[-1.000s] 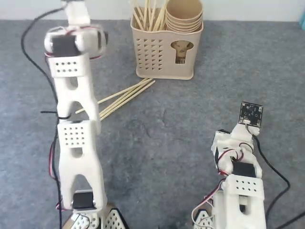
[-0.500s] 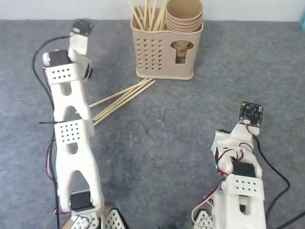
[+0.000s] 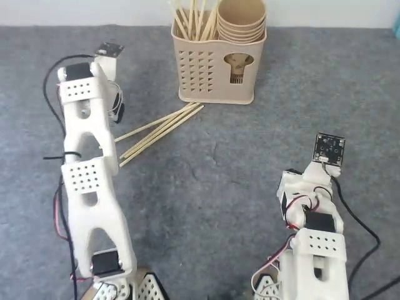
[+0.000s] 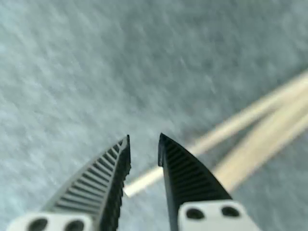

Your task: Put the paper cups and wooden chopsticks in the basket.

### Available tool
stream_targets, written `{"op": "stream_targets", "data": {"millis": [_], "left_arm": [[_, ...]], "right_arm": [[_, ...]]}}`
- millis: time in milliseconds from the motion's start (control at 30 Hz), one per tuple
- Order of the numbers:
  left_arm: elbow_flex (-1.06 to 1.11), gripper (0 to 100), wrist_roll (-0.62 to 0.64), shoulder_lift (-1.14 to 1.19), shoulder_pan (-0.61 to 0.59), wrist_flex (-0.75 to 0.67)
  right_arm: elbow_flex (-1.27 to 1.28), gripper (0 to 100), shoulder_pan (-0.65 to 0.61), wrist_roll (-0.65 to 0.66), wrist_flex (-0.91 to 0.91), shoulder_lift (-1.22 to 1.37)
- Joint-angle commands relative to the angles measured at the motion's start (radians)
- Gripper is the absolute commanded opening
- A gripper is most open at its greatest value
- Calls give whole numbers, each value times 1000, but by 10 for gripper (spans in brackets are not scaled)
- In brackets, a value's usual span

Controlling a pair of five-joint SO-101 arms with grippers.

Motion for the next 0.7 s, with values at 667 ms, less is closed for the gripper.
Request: {"op": "stream_targets", "data": {"millis": [667], "left_arm": [[1150,88,-282,-743,107,-741]], "right_arm": [[-6,8,-7,52,-12,-27]]}}
